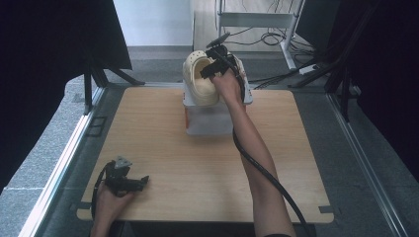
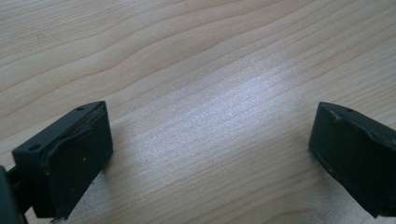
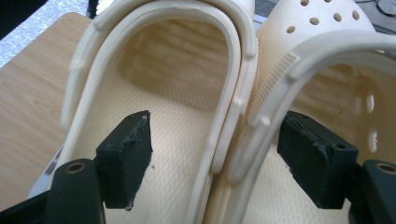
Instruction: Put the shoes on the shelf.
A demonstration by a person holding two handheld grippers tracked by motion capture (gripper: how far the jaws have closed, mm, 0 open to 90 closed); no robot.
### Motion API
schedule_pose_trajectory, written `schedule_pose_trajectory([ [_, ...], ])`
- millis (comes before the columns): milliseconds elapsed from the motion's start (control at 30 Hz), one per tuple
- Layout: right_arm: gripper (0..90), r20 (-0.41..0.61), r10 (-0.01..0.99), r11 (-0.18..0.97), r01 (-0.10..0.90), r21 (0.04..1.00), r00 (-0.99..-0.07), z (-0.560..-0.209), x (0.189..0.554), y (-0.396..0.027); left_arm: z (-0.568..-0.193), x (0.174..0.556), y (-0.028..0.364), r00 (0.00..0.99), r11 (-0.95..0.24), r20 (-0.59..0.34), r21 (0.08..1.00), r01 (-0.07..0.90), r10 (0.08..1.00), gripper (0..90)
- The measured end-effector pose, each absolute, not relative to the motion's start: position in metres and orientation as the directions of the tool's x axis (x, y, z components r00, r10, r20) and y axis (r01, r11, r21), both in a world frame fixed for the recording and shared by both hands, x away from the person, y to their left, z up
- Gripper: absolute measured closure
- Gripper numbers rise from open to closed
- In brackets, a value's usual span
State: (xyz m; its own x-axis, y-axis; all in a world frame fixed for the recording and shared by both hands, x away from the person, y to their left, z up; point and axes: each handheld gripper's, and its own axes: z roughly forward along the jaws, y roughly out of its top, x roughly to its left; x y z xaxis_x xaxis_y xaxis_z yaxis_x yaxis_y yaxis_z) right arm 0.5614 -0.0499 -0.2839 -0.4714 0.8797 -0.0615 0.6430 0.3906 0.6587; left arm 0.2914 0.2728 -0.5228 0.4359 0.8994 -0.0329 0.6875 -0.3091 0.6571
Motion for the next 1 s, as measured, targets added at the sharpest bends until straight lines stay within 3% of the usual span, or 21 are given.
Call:
schedule_pose_trajectory([
  [700, 18.3, -0.019, 0.786, 0.466, 0.572, 0.675, -0.617, -0.273, 0.5, -0.067, -0.522, 0.291, 0.273, 0.438, -0.311, -0.035, 0.655, 0.689, 0.898, 0.0],
  [1000, 14.4, -0.02, 0.733, 0.525, 0.547, 0.652, -0.68, -0.284, 0.466, -0.073, -0.522, 0.291, 0.273, 0.437, -0.31, -0.036, 0.653, 0.691, 0.899, 0.0],
])
